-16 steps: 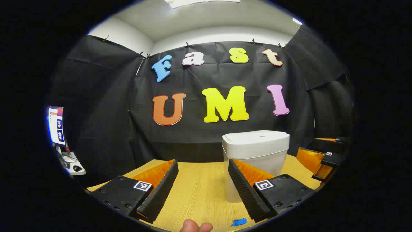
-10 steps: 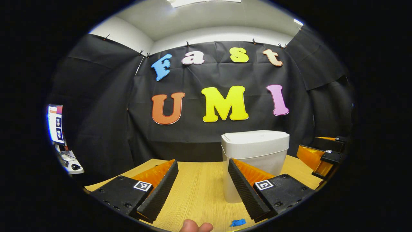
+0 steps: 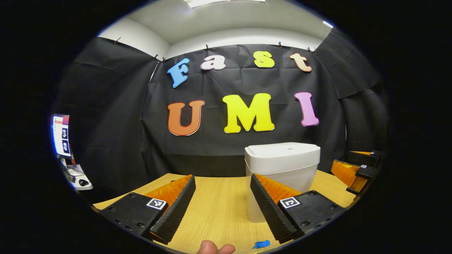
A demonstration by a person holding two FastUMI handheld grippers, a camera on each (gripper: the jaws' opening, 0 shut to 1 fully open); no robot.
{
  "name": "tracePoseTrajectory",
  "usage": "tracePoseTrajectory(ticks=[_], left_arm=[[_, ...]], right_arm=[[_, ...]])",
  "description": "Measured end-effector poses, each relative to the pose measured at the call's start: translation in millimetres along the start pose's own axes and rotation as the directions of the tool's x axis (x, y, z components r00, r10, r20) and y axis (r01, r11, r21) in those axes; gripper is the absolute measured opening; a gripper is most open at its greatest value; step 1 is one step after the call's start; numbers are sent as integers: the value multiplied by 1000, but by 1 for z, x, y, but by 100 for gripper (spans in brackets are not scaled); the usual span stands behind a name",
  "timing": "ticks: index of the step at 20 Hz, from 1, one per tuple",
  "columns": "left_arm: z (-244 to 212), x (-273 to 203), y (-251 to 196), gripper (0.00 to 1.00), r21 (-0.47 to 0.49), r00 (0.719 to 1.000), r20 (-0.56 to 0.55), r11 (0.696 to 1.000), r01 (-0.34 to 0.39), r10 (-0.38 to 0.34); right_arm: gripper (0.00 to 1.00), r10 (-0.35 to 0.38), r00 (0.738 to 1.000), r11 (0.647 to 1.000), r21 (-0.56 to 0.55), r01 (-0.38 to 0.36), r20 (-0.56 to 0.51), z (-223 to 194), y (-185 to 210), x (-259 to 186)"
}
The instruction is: Press the lid of the desktop garbage bin to open it, pick up the crumpled paper on the desktop and throw it into the bin, then pick up the pop can on the desktop and drop it into the bin, and finally close the garbage bin lid.
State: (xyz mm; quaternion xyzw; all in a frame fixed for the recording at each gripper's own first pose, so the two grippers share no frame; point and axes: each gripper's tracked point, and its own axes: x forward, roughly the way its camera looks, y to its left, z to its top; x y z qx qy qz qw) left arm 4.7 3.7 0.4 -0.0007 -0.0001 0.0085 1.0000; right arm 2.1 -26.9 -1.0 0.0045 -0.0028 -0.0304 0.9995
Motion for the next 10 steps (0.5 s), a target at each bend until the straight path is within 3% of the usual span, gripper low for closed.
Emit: tracePoseTrajectory(ticks=[10], left_arm=[[-1,-6,5,100,5,1000,-2,1000,-11,11]], right_arm=[[96,-5,1000,1000,1,5,-4,-2,1,-3]])
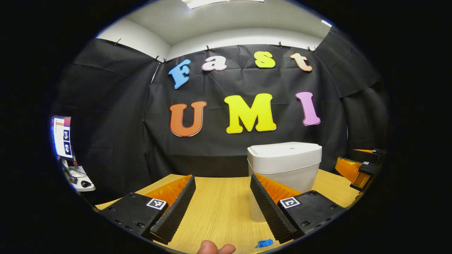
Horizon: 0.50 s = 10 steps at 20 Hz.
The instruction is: Press the lid of the desktop garbage bin to open it, pick up the crumpled paper on the desktop and throw it into the bin, then pick up the pop can on the desktop and drop it into the bin, and finally close the garbage bin lid.
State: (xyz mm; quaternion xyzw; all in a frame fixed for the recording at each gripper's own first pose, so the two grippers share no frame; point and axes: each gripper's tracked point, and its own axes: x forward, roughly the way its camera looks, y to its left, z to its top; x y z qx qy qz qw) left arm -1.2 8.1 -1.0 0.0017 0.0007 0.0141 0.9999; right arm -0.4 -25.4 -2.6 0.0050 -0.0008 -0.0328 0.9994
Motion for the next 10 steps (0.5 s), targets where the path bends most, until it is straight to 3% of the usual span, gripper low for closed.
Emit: tracePoseTrajectory(ticks=[10], left_arm=[[-1,-6,-4,100,-12,1000,-2,1000,8,-8]], right_arm=[[96,-11,1000,1000,4,11,-8,1,-8,-8]])
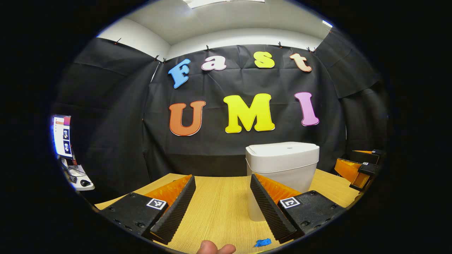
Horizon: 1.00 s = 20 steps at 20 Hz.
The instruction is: Press the lid of the desktop garbage bin to open it, pick up the crumpled paper on the desktop and throw it into the bin, then pick up the pop can on the desktop and drop it into the bin, and finally close the garbage bin lid.
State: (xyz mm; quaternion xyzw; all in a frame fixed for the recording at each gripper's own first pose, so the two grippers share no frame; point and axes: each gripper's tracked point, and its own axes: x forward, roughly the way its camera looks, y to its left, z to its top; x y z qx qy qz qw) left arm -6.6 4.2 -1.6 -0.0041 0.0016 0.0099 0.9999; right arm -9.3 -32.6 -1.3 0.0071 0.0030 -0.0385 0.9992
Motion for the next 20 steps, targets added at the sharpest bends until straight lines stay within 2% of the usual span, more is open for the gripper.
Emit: tracePoseTrajectory(ticks=[9,13,17,18,19,20], left_arm=[[-8,-2,-1,100,-13,1000,0,1000,11,-11],[-33,5,0,100,-28,998,-54,999,29,-31],[-41,4,4,100,-42,997,-63,999,30,-32],[-43,4,5,100,-45,997,-67,998,31,-34],[-46,2,6,100,-43,997,-72,999,31,-34],[-47,1,8,100,-36,997,-73,999,28,-31]], right_arm=[[96,8,999,1000,-4,-8,-38,-7,2,-2],[96,-1,998,999,-37,-2,-66,-10,-2,-1],[96,31,993,999,-37,-35,-113,0,4,10],[94,36,992,998,-40,-42,-123,4,7,14],[87,50,991,998,-43,-56,-127,9,12,18],[85,69,989,996,-41,-75,-129,15,18,22]])
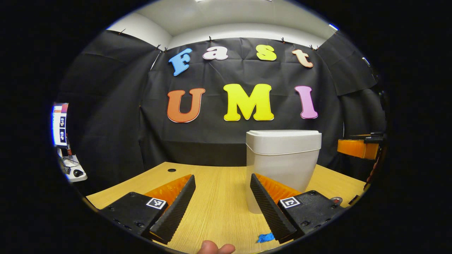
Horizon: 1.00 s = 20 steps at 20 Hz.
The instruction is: Press the lid of the desktop garbage bin to open it, pick up the crumpled paper on the desktop and throw it into the bin, then pick up the pop can on the desktop and drop it into the bin, and finally close the garbage bin lid.
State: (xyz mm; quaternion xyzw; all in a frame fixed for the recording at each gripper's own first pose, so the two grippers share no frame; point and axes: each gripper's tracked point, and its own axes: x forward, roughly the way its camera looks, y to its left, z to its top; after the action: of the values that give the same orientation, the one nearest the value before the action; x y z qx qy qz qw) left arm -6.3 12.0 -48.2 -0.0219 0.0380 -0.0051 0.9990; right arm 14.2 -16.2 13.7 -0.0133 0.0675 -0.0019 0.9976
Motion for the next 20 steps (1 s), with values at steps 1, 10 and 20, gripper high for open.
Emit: tracePoseTrajectory(ticks=[1,10,20], left_arm=[[1,-2,2,100,6,1000,1,1000,-4,4],[2,-7,4,100,14,1000,7,1000,8,-8],[1,-10,10,100,28,1000,6,1000,-6,6]], right_arm=[[86,22,1000,1000,4,-22,-4,5,6,4],[70,71,997,997,-4,-71,-36,58,19,46],[0,132,981,991,-4,-134,-145,51,37,97]])
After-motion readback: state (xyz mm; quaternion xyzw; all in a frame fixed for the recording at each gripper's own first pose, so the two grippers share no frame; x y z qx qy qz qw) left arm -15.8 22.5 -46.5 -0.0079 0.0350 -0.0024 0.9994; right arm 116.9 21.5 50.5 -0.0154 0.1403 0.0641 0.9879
